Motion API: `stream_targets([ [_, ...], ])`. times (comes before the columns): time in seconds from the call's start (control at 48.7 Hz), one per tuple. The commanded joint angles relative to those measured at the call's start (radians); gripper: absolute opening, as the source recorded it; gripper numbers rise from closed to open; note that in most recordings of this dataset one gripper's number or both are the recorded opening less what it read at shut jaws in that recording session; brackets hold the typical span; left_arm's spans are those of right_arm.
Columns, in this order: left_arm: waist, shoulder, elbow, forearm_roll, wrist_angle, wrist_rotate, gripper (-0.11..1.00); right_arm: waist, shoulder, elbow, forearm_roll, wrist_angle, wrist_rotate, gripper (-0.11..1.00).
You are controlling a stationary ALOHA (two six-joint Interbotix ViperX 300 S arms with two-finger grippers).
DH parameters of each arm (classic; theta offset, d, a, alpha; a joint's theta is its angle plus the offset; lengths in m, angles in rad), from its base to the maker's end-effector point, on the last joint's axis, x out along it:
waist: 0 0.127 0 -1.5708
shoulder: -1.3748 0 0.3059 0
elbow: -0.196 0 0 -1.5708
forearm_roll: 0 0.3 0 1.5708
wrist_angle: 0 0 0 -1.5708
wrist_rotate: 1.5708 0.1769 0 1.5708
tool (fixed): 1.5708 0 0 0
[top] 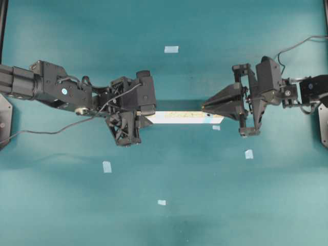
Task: Move the wooden board into place and insert the rod into its hole.
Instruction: 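Lower the dowel into the board's hole with the right gripper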
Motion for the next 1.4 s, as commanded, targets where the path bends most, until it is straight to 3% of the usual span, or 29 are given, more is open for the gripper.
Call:
stream_targets([
  [0.0,0.008,-0.006,-0.012,0.003,-0.005,-0.002,0.23,0.005,0.0,-0.002,0.002,-0.012,-0.002,0.09],
  [1.377,0.017,-0.008,-0.012,0.003,0.005,-0.005,0.23,0.035,0.018,0.055,0.008,0.089,-0.005,0.09],
])
